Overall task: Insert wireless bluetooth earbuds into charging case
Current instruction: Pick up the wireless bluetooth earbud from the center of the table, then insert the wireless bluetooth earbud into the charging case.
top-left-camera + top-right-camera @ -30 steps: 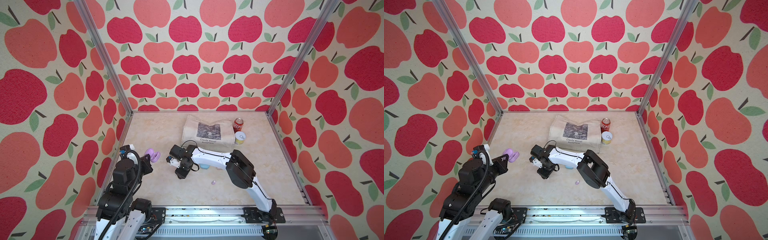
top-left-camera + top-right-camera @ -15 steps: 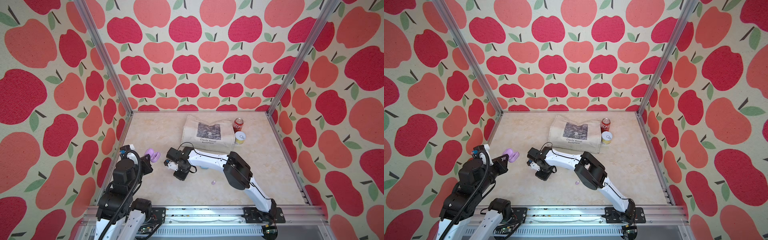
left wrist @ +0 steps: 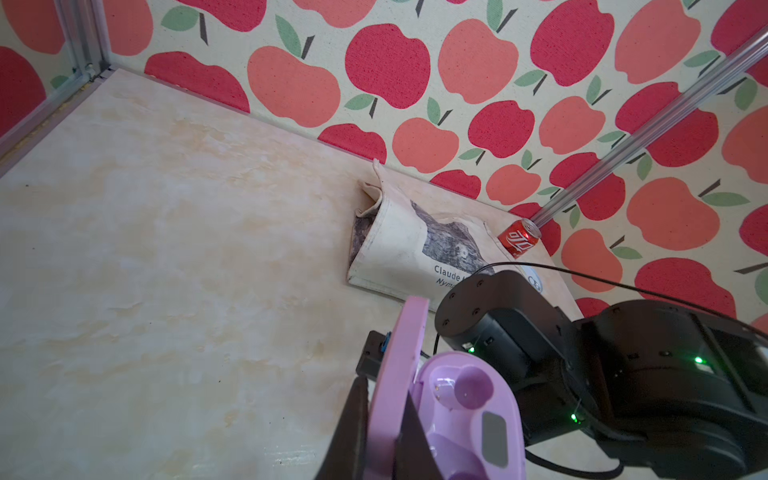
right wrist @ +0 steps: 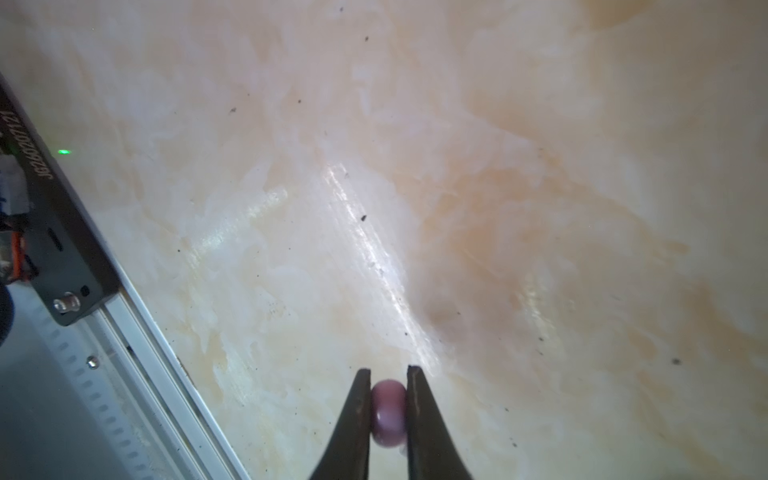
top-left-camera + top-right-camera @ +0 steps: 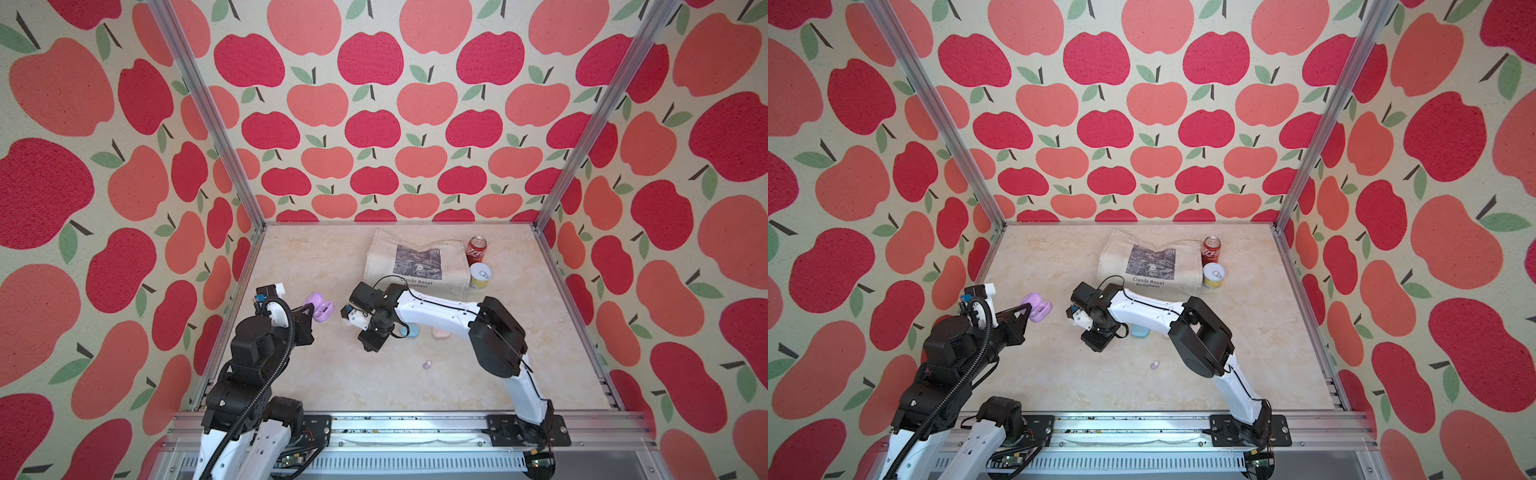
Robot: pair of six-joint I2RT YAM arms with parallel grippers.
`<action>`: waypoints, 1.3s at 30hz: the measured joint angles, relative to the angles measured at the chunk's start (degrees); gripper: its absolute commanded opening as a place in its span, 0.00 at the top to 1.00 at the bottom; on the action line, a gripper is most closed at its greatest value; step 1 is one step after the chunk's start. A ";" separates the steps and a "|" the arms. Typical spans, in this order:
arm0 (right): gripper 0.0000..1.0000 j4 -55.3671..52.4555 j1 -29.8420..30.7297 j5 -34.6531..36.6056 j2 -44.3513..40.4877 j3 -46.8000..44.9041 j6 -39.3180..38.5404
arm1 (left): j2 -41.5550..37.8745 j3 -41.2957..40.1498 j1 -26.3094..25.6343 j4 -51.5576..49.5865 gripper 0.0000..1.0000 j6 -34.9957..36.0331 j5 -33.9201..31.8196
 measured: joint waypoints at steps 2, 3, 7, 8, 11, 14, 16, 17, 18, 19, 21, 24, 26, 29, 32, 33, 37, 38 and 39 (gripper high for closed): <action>0.94 1.90 -3.21 -1.49 -3.80 -2.08 1.27 | 1.36 -0.83 0.00 3.10 1.00 1.99 3.37; 0.94 2.99 -4.90 -2.36 -5.70 -3.26 1.90 | 2.38 -1.33 0.00 5.05 1.00 3.06 5.51; 0.93 5.57 -10.12 -4.90 -11.65 -6.91 4.26 | 7.23 -2.27 -0.17 10.60 1.00 6.80 11.52; 0.93 5.77 -11.23 -5.42 -12.92 -7.52 4.68 | 8.61 -2.45 -0.46 12.44 1.00 8.09 12.90; 0.93 5.84 -13.86 -6.56 -16.17 -8.24 5.62 | 11.06 -3.61 -2.54 17.59 1.00 12.15 15.69; 0.92 5.84 -16.39 -7.82 -19.91 -8.24 6.36 | 12.35 -5.33 -6.29 22.49 1.00 17.31 16.39; 0.92 5.86 -17.92 -8.66 -22.75 -8.24 6.82 | 13.66 -5.86 -9.05 24.94 1.00 20.55 15.82; 0.92 5.88 -18.71 -9.07 -24.35 -8.31 7.08 | 14.62 -5.86 -10.64 26.08 1.00 22.25 15.21; 0.92 5.88 -19.43 -9.62 -25.99 -8.37 7.43 | 15.65 -5.86 -12.13 27.28 1.00 23.74 14.23; 0.92 5.90 -20.00 -10.16 -27.39 -8.46 7.69 | 16.46 -5.86 -13.18 28.13 1.00 24.90 13.22; 0.92 5.99 -20.72 -11.56 -30.25 -8.79 8.48 | 18.40 -5.86 -15.76 30.27 1.00 27.43 10.29; 0.92 6.93 -20.72 -14.69 -33.31 -9.75 10.10 | 20.50 -5.86 -18.23 33.27 1.00 29.70 6.58; 0.92 8.39 -20.70 -17.25 -34.64 -10.91 11.65 | 21.66 -5.84 -19.10 35.19 1.00 30.75 4.94; 0.92 10.86 -20.70 -20.26 -35.85 -13.38 14.16 | 23.54 -5.77 -19.93 37.42 1.00 31.52 3.63; 0.92 12.76 -20.41 -22.47 -35.98 -14.75 16.50 | 25.16 -5.55 -20.35 38.42 1.00 32.15 3.61; 0.92 13.20 -20.31 -23.06 -35.98 -14.82 17.09 | 25.62 -5.40 -20.35 38.69 1.00 32.22 3.65; 0.92 15.56 -19.56 -24.83 -35.98 -14.82 18.62 | 26.77 -4.74 -20.46 39.23 1.00 32.30 3.87; 0.92 15.98 -19.41 -25.18 -35.98 -14.82 18.99 | 27.06 -4.50 -20.46 39.41 1.00 32.30 3.91; 0.92 16.31 -19.19 -25.51 -35.98 -14.82 19.26 | 27.32 -4.28 -20.46 39.60 1.00 32.30 4.04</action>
